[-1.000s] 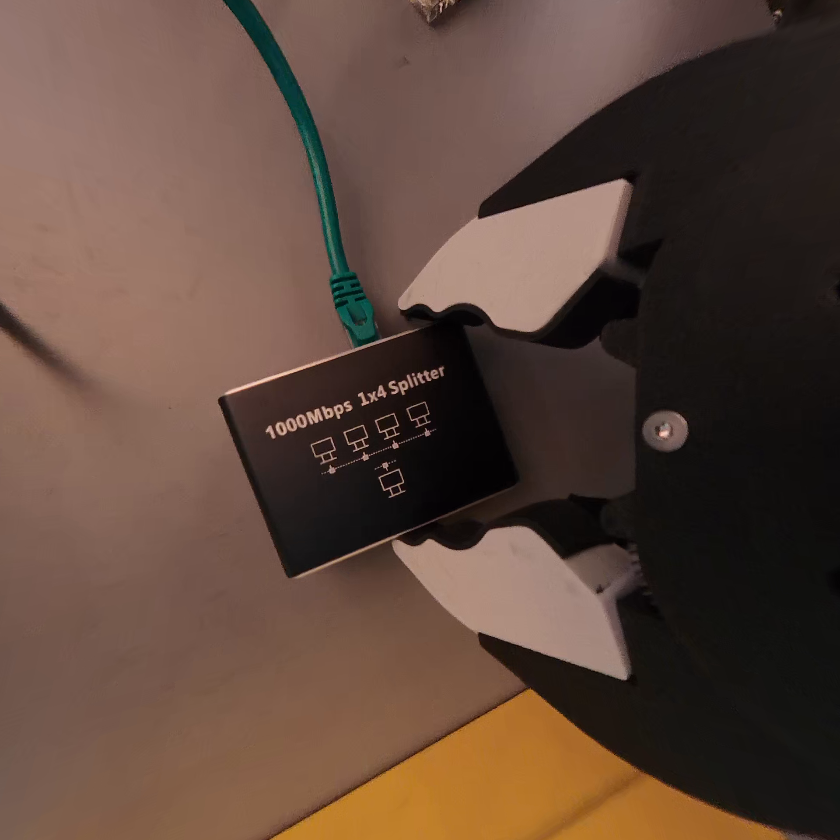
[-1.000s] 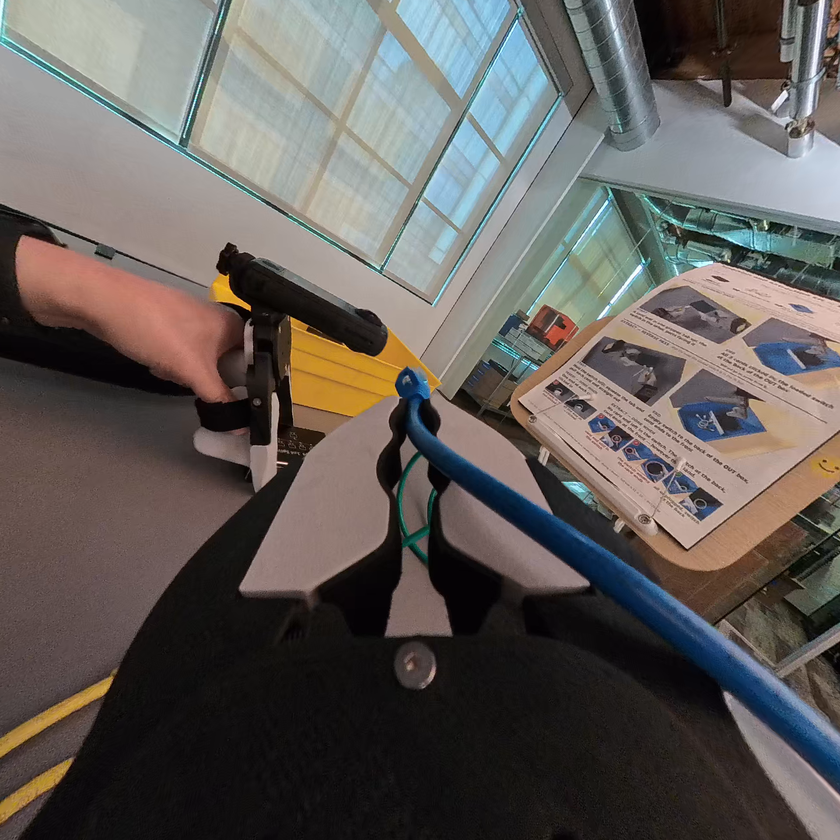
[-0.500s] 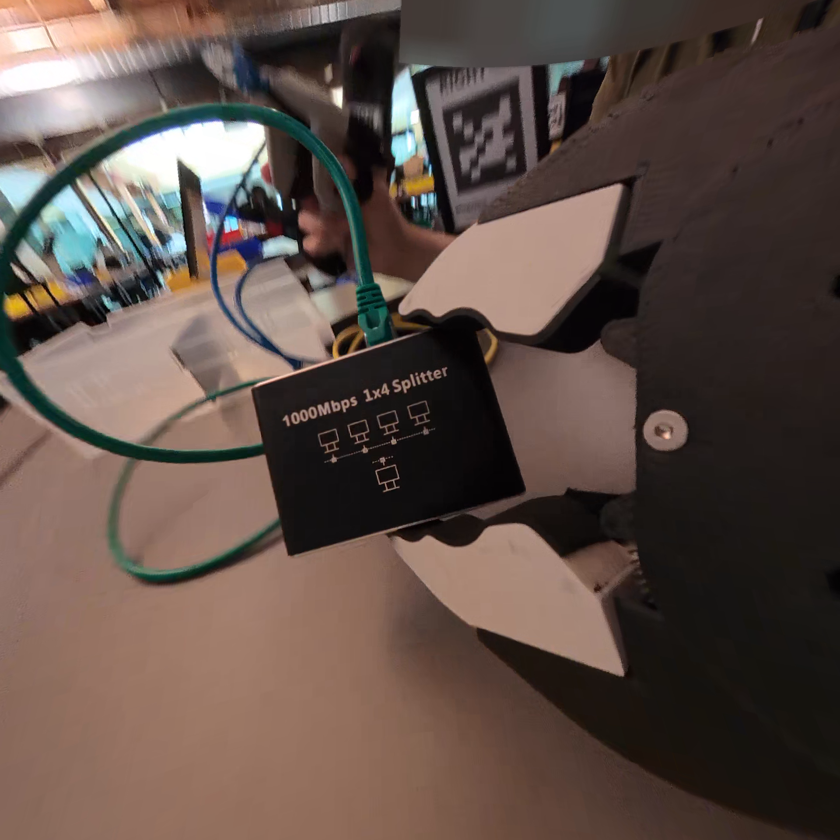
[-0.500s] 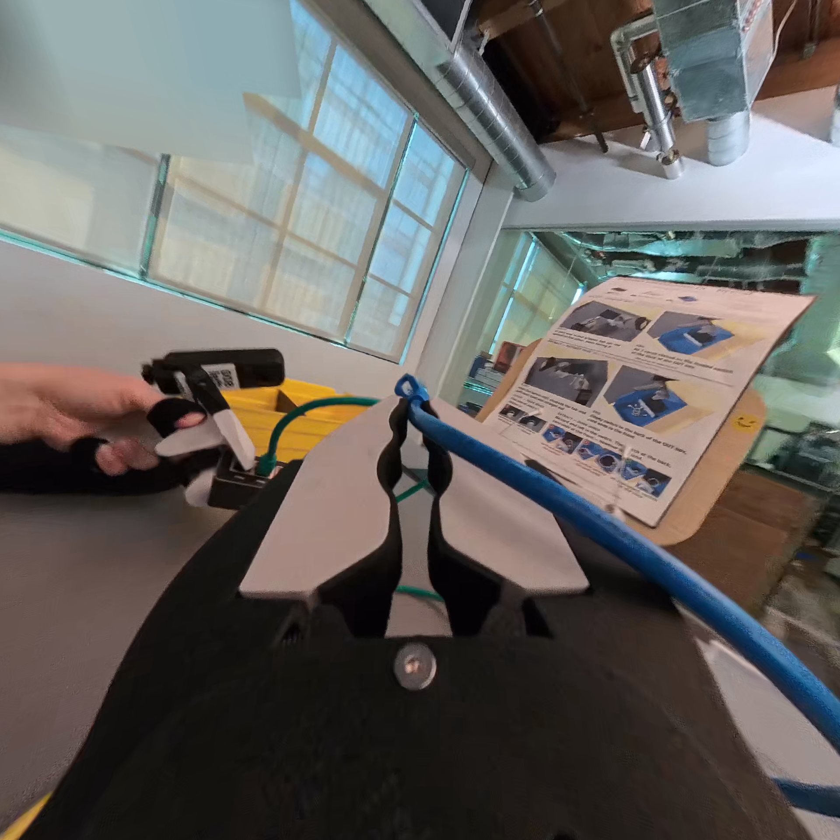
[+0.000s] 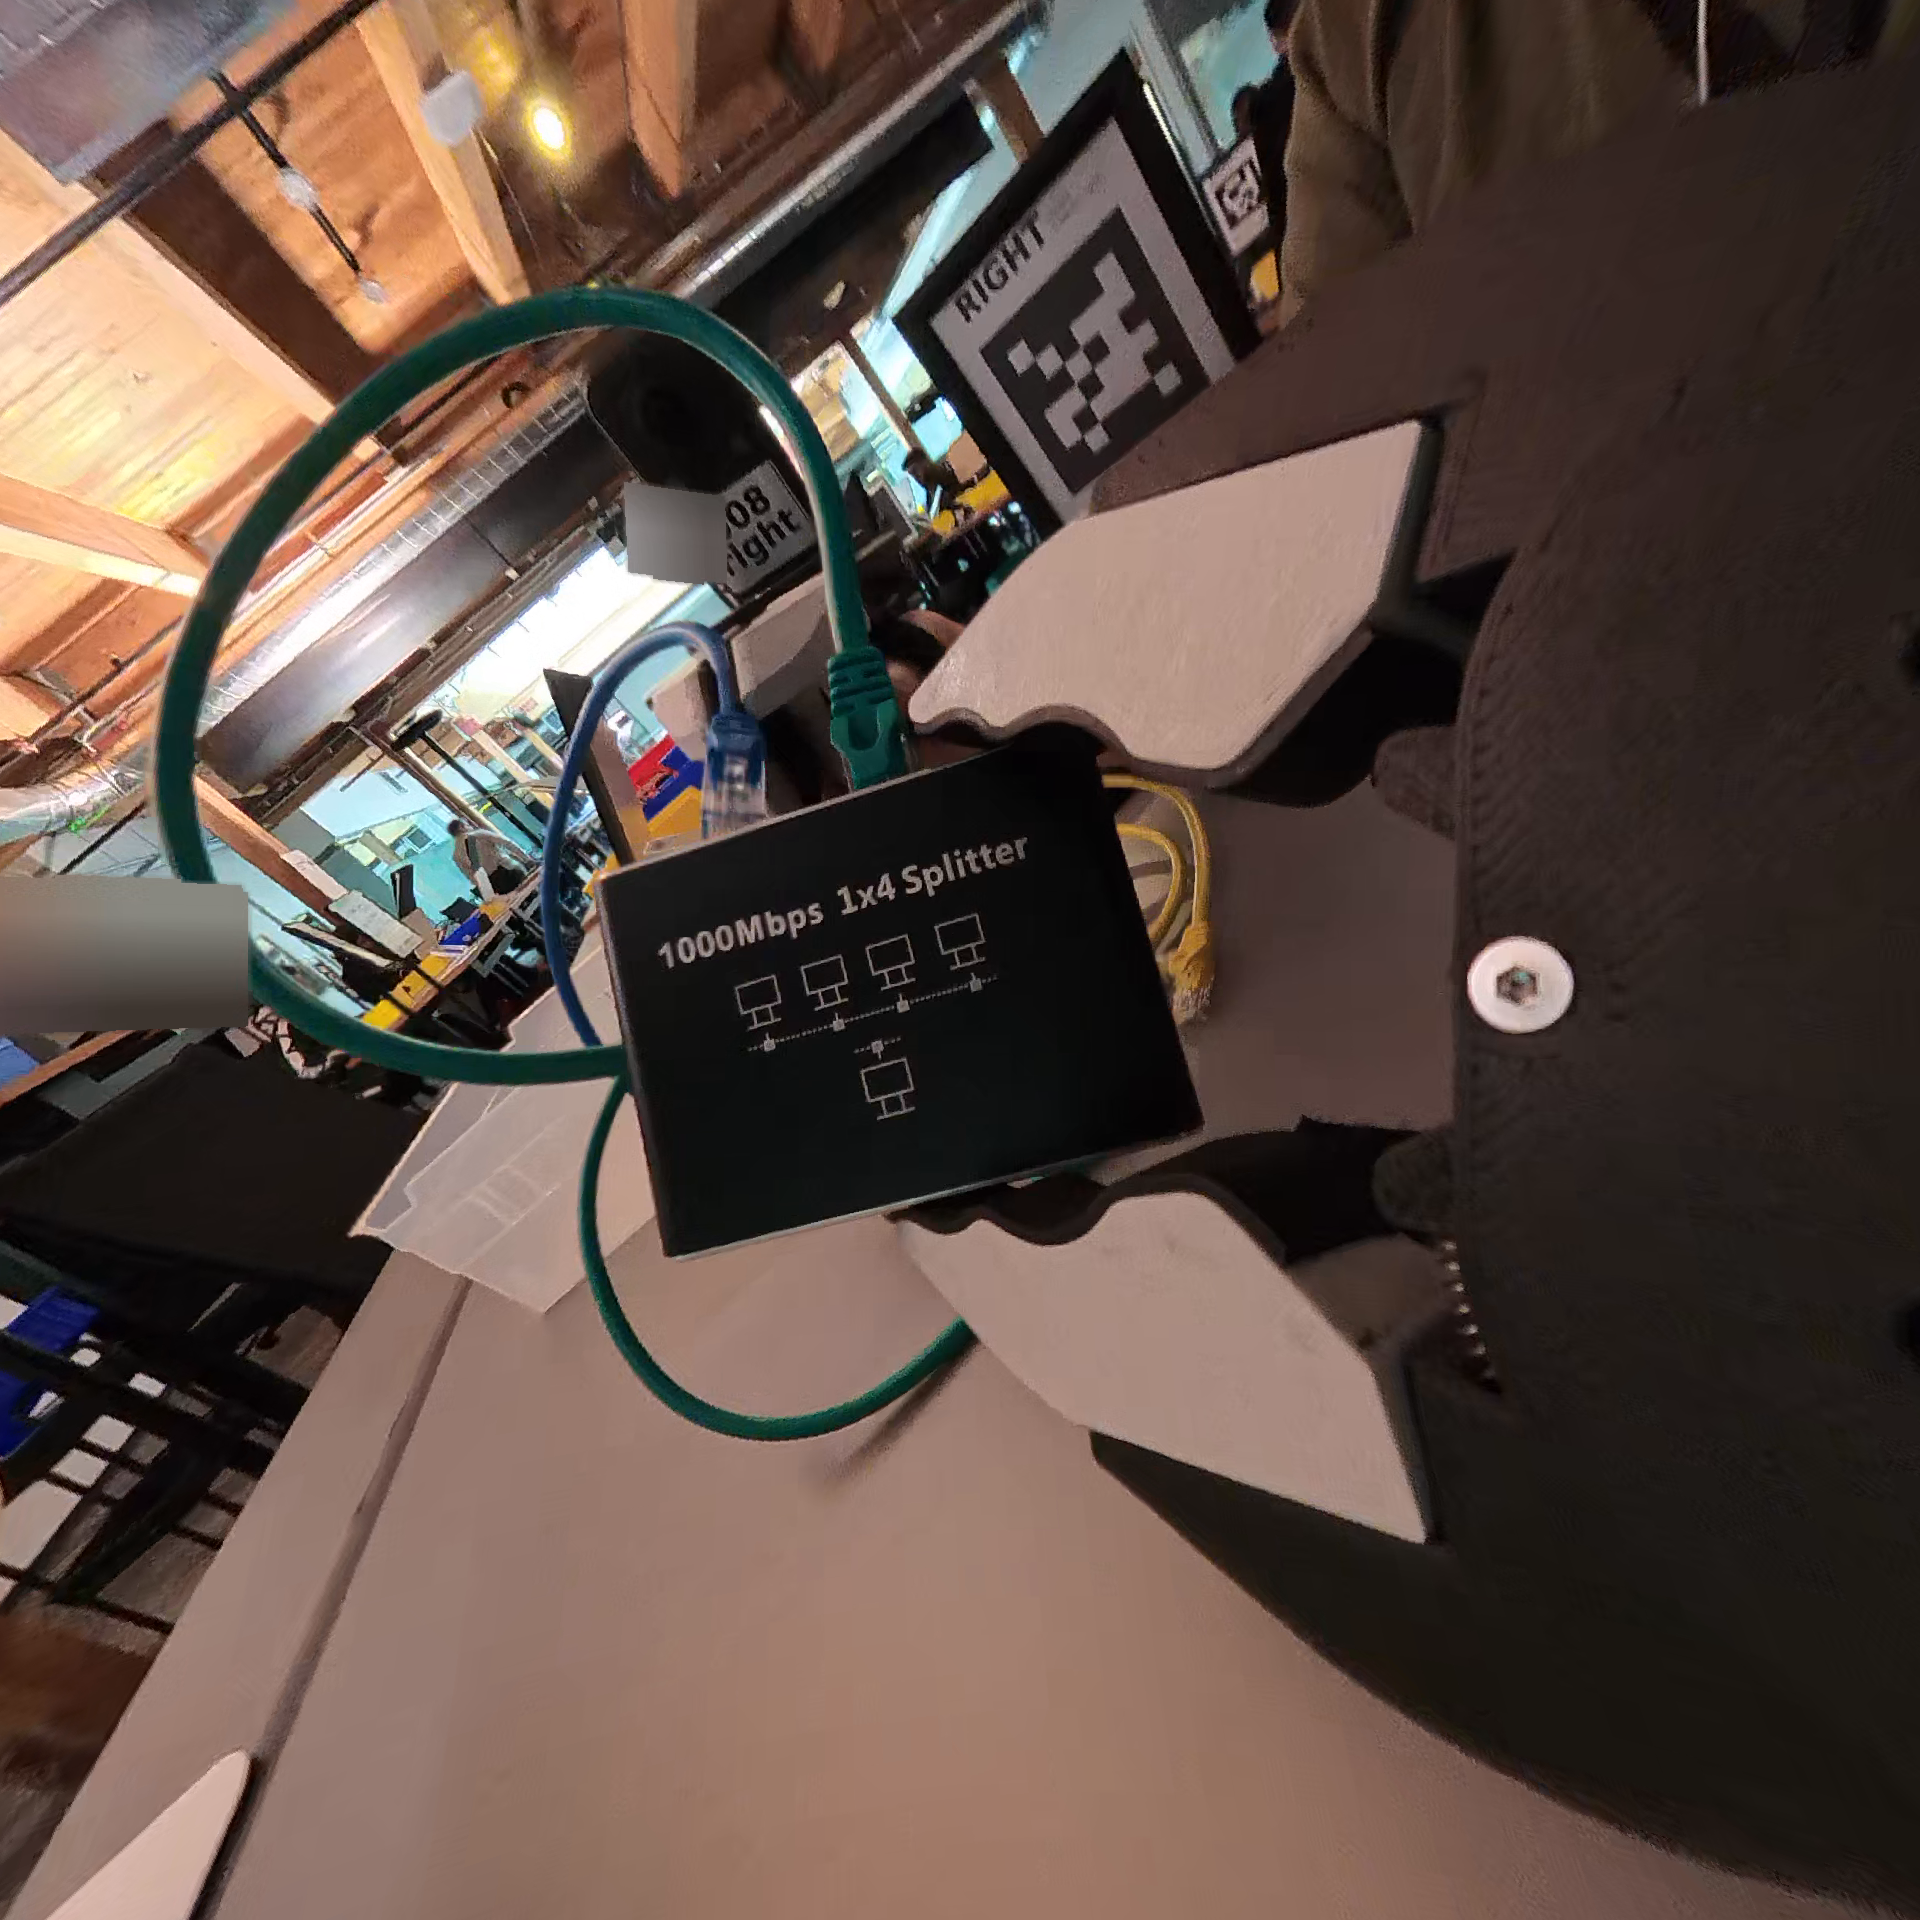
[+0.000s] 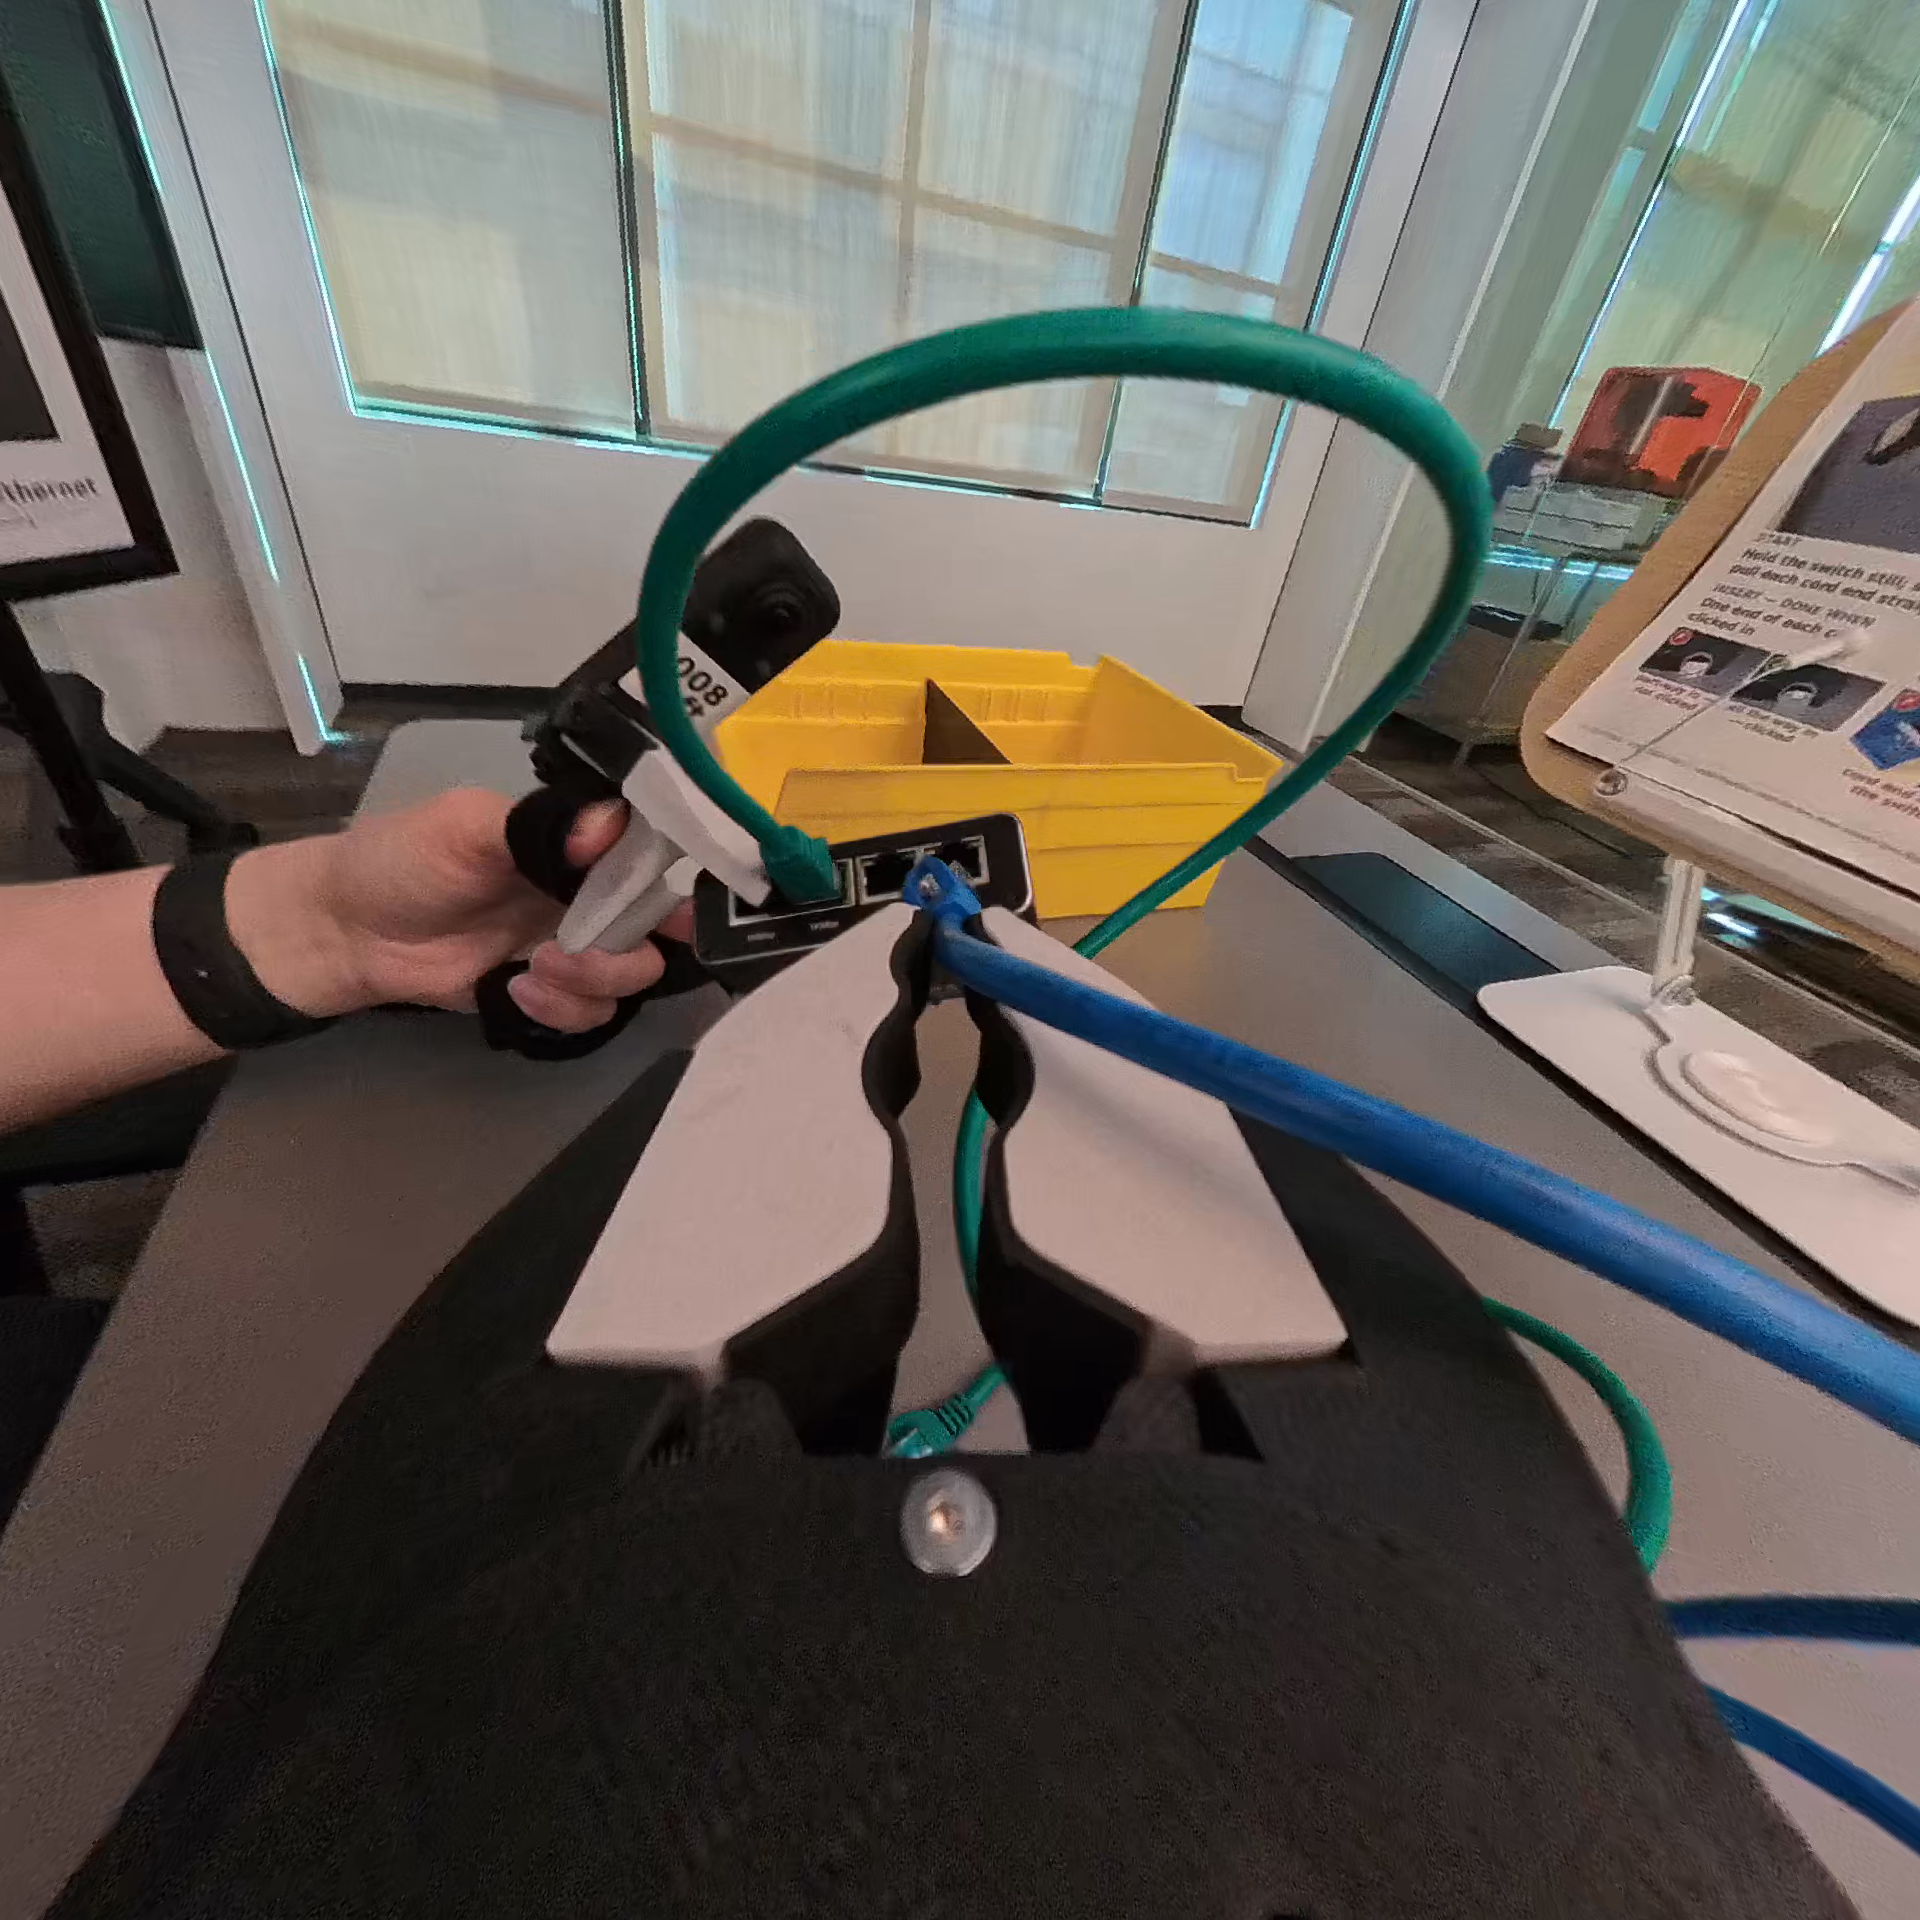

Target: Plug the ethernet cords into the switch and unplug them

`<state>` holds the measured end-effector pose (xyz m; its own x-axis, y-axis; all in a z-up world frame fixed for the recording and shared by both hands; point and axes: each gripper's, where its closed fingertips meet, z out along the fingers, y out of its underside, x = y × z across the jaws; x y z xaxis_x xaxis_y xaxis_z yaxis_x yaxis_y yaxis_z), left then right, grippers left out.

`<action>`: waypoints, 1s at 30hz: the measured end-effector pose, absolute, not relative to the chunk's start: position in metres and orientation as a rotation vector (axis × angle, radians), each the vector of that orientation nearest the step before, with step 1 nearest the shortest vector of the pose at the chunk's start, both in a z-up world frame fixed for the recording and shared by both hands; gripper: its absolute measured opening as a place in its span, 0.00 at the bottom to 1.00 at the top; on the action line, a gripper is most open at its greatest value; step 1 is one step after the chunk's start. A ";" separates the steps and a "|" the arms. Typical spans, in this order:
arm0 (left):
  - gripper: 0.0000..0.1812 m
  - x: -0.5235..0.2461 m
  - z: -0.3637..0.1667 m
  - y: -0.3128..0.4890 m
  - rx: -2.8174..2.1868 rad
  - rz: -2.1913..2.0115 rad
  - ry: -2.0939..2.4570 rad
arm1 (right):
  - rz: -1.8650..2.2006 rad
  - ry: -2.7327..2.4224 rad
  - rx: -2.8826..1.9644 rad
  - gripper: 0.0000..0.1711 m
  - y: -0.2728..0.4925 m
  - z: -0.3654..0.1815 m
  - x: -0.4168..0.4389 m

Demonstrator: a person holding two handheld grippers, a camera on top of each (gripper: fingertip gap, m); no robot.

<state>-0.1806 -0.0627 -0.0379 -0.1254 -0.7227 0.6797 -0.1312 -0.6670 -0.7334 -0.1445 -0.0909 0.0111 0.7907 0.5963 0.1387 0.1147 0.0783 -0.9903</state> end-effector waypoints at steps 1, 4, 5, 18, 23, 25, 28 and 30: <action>0.44 -0.181 -0.037 -0.063 -1.708 -1.832 0.955 | 0.383 -0.619 -1.471 0.04 -0.090 0.011 -0.146; 0.44 -0.180 -0.038 -0.064 -1.697 -1.798 0.980 | 0.377 -0.631 -1.474 0.04 -0.087 0.011 -0.149; 0.44 -0.180 -0.039 -0.064 -1.701 -1.779 0.985 | 0.364 -0.637 -1.477 0.04 -0.086 0.010 -0.149; 0.44 -0.182 -0.032 -0.057 -1.632 -1.448 1.028 | 0.514 -0.492 -1.473 0.04 -0.081 0.014 -0.147; 0.44 -0.180 -0.027 -0.054 -1.567 -1.362 0.972 | 0.632 -0.346 -1.458 0.03 -0.078 0.016 -0.143; 0.44 -0.180 -0.025 -0.053 -1.536 -1.307 0.956 | 0.702 -0.289 -1.448 0.03 -0.078 0.017 -0.142; 0.44 -0.182 -0.027 -0.050 -1.525 -1.145 0.996 | 0.692 -0.286 -1.451 0.03 -0.076 0.013 -0.143; 0.44 -0.183 -0.030 -0.048 -1.528 -1.042 1.035 | 0.628 -0.331 -1.462 0.04 -0.075 0.009 -0.146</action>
